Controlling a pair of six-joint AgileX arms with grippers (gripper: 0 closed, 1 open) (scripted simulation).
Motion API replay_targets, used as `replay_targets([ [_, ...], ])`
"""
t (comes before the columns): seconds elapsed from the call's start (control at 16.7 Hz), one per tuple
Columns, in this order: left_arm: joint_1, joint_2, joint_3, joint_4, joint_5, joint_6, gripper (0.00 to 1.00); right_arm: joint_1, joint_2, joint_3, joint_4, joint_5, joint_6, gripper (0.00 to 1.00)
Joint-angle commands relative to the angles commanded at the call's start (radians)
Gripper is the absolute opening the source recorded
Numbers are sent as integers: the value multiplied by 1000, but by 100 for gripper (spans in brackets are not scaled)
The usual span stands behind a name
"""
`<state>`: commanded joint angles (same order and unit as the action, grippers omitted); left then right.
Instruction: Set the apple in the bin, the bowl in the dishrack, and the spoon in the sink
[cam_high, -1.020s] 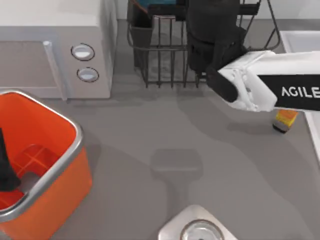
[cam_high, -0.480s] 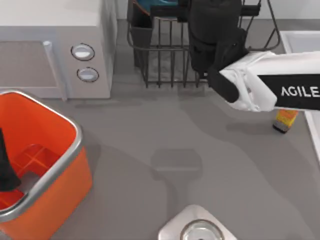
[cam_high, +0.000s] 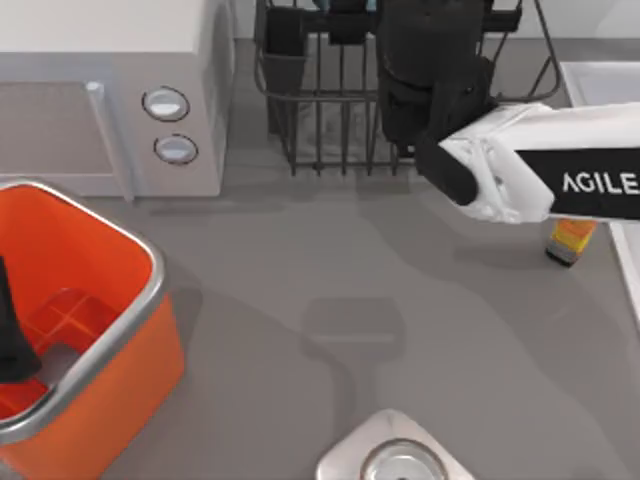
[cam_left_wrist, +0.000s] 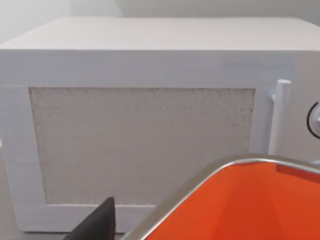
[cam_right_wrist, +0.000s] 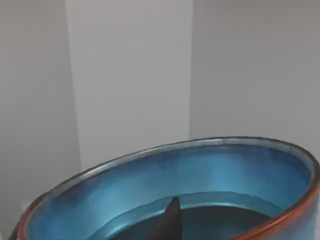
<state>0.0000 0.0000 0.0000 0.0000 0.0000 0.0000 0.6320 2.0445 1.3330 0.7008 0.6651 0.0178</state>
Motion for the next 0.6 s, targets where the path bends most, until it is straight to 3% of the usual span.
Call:
replay_targets([
  [0.12,0,0,0,0,0,0,100,0,0,0,0,0,0,100],
  [0.6,0,0,0,0,0,0,100,2,0,0,0,0,0,100],
])
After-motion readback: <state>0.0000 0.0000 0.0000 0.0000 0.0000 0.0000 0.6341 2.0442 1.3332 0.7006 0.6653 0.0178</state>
